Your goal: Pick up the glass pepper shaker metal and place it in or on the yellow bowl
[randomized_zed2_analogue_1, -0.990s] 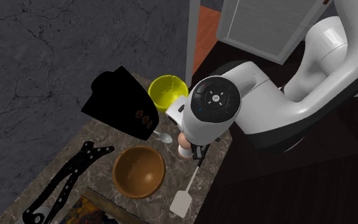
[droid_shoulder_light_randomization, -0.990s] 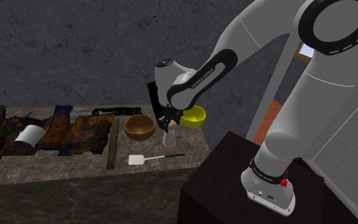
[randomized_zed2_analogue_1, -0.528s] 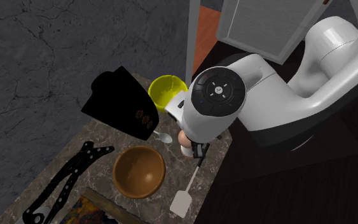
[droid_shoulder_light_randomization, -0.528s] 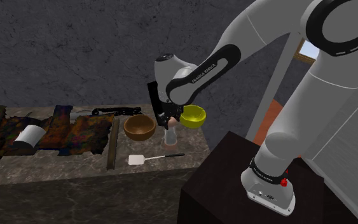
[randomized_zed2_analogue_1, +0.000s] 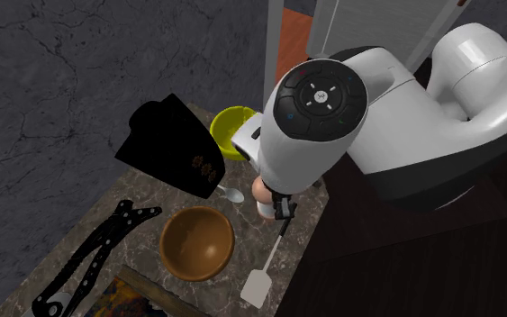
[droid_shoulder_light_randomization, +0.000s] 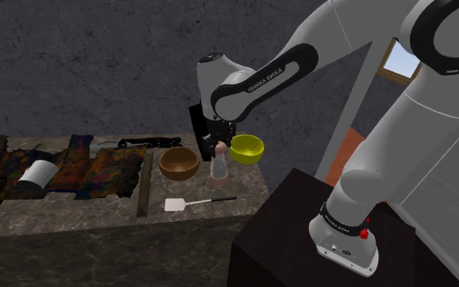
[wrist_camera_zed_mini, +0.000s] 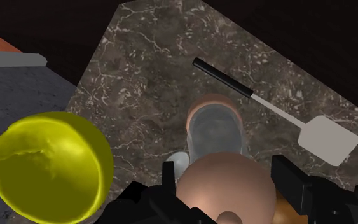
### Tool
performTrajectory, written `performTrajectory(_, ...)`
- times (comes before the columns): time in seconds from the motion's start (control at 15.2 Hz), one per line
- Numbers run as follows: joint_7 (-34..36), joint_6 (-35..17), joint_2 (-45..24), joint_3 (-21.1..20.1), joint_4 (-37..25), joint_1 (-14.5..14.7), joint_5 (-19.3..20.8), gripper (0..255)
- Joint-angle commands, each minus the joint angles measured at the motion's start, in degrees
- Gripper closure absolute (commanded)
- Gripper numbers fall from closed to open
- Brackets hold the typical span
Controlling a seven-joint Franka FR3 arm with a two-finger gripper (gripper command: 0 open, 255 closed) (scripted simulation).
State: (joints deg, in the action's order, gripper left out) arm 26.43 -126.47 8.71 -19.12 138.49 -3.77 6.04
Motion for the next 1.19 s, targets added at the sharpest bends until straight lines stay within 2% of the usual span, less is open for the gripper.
performTrajectory(0.0,-0.6,1.7,1.2,0.2,-0.5,0.1,-0.6,255)
performTrajectory(1.12,-3.7,15.1,7.0,1.2,-8.6,0.5,-2.8,255)
